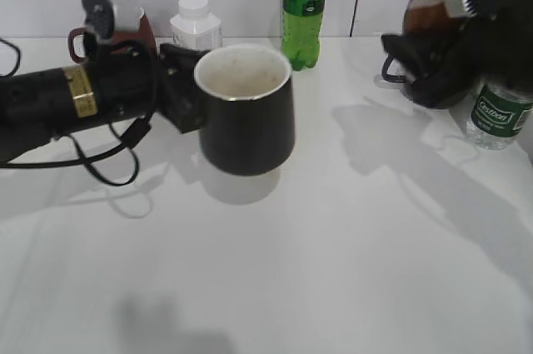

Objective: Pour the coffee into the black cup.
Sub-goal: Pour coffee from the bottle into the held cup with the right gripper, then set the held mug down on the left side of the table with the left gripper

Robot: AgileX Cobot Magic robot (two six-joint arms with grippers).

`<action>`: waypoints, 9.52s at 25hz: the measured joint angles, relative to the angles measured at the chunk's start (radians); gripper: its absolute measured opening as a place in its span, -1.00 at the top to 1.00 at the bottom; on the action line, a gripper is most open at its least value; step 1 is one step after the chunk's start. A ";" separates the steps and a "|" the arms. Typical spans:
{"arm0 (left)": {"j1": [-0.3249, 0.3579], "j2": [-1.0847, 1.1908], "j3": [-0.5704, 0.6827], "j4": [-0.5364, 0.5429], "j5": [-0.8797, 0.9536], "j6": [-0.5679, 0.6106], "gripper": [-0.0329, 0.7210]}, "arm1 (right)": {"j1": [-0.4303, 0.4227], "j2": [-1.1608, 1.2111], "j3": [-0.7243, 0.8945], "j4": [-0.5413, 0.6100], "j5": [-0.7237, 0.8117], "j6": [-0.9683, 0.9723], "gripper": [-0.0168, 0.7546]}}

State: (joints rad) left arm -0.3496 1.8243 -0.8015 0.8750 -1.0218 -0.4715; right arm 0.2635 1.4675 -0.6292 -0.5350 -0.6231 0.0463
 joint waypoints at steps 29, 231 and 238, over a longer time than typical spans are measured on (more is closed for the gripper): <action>-0.233 0.054 -0.200 -0.031 0.139 -0.009 0.80 | 0.000 -0.100 -0.108 -0.288 0.033 -0.577 -0.41; 0.303 -0.139 0.226 -0.516 -0.036 0.302 0.80 | 0.000 -0.072 -0.115 -0.347 -0.027 0.510 -0.41; 0.303 0.016 0.221 -0.591 -0.107 0.317 0.80 | 0.000 -0.072 -0.115 -0.347 -0.027 0.510 -0.41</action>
State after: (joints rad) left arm -0.0462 1.8405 -0.5806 0.2837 -1.1292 -0.1549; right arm 0.2635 1.3952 -0.7445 -0.8824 -0.6503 0.5563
